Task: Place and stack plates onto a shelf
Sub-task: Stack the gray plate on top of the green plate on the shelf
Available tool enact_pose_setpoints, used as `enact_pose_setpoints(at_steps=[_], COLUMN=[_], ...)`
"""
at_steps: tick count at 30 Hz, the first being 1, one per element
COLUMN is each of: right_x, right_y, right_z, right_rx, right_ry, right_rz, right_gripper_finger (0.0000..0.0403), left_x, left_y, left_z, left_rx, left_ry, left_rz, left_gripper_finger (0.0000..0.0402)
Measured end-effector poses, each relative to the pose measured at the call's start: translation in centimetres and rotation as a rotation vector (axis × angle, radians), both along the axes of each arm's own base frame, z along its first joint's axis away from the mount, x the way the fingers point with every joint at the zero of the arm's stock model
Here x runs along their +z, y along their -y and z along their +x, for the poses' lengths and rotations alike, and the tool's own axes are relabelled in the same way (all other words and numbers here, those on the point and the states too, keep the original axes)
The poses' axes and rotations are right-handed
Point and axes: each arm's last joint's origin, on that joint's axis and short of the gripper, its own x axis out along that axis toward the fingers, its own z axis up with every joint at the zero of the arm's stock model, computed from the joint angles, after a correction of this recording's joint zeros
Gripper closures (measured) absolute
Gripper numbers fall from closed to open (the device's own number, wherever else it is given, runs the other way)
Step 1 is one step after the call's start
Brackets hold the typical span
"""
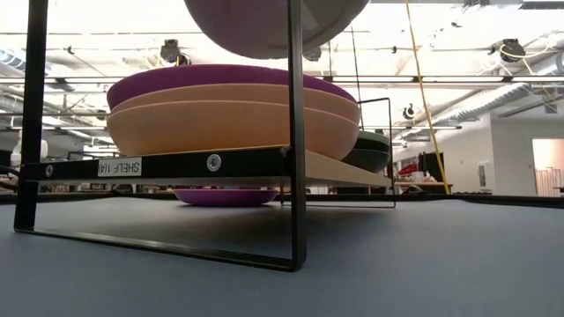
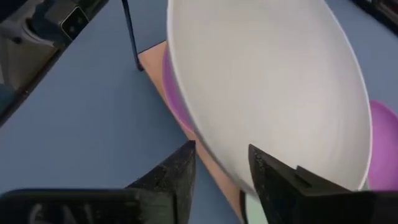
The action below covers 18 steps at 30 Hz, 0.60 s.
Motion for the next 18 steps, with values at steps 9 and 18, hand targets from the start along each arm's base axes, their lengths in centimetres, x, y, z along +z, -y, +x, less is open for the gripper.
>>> enact_pose_setpoints(at_steps=[9,18], right_x=[-0.1,0.2], right_y=[-0.4,-0.5], right_z=[-0.1,0.1], right_rx=[0.172,0.181], right_ry=[0.0,0.035], right_rz=[-0.004,0.002], right_gripper_finger=[0.0383,0.0399], left_x=[0.2,1.7], left_y=[0.0,-0.1], left_z=[0.4,1.4], left_rx=[0.01,0.13], left_ry=[0.034,0.182], left_rz=[-0.007,-0.111], left_gripper_finger=[0.0394,0.0318])
